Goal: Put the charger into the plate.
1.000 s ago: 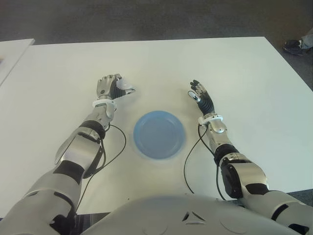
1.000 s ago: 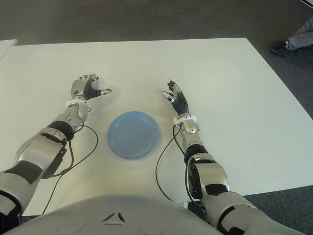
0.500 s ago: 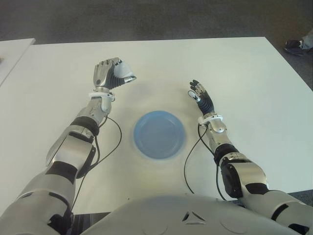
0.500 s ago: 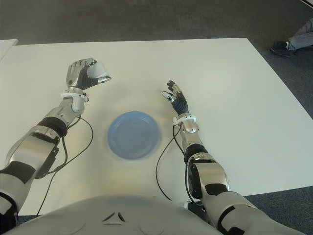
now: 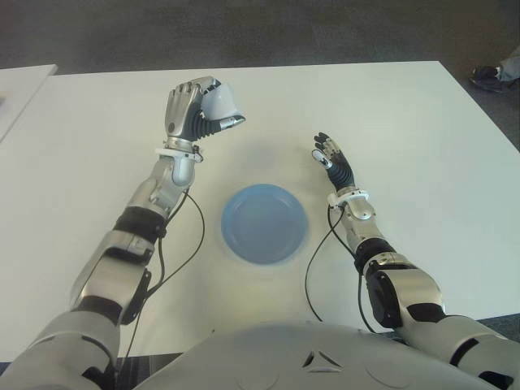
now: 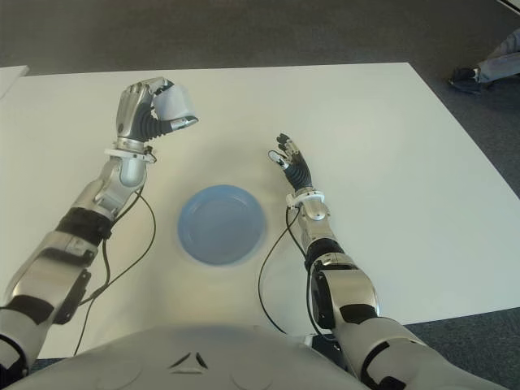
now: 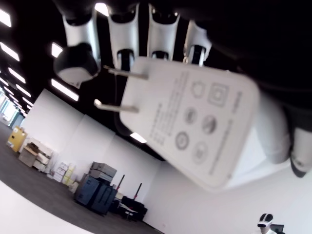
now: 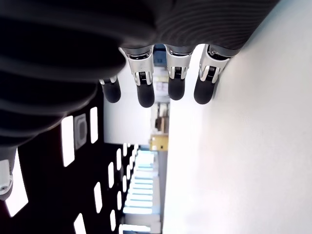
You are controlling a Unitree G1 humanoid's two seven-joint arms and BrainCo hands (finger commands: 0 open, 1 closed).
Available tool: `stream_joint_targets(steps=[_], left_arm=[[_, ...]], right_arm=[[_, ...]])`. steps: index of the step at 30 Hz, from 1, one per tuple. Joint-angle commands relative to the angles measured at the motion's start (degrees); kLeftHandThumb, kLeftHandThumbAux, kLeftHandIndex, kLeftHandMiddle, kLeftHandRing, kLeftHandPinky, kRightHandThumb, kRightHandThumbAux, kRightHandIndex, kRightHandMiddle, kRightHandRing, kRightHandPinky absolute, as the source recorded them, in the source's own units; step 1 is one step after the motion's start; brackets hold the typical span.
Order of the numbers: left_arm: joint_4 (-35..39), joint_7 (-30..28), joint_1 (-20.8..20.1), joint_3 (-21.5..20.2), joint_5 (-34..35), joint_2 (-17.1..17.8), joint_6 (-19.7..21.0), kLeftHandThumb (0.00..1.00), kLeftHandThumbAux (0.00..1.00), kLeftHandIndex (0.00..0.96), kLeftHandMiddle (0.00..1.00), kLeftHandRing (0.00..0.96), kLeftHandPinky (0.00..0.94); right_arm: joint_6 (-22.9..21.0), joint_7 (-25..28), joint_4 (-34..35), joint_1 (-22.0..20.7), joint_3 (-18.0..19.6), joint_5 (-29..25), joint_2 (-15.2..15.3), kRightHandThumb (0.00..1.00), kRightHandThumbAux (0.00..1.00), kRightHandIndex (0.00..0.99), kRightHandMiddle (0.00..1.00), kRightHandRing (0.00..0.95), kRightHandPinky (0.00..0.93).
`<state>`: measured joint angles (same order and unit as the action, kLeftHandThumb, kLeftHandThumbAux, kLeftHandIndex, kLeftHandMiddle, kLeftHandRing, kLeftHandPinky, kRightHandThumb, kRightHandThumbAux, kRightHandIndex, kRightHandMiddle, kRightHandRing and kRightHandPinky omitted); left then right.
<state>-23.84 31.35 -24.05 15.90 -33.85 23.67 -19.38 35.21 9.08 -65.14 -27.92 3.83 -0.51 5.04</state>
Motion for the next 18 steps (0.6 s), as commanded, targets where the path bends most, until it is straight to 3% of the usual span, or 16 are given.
stream_joint_targets(steps=[1, 9, 18], left_arm=[[9.2, -5.1, 6.6, 1.7, -1.1, -1.7, 1.5, 0.741, 0.695, 0.444, 0.856, 0.85, 0.862], [12.4, -10.4, 10.1, 3.8, -2.0, -1.3, -3.2, 0.737, 0.695, 0.445, 0.858, 0.851, 0.863], [10.1, -12.6, 11.9, 4.1, -2.4, 0.9, -12.2, 0.736, 0.695, 0.444, 0.854, 0.851, 0.867]], right_arm=[[-5.9, 0.0, -3.6, 3.7, -0.4, 0.7, -1.1, 0.0, 0.449, 0.019, 0.108, 0.049, 0.0], [-6.3, -0.5, -3.7, 3.4, -0.6, 0.9, -1.2, 0.0, 0.442, 0.02, 0.106, 0.049, 0.0], [-6.6, -0.8, -3.8, 3.2, -0.6, 1.0, -1.4, 0.0, 0.439, 0.02, 0.099, 0.043, 0.0]])
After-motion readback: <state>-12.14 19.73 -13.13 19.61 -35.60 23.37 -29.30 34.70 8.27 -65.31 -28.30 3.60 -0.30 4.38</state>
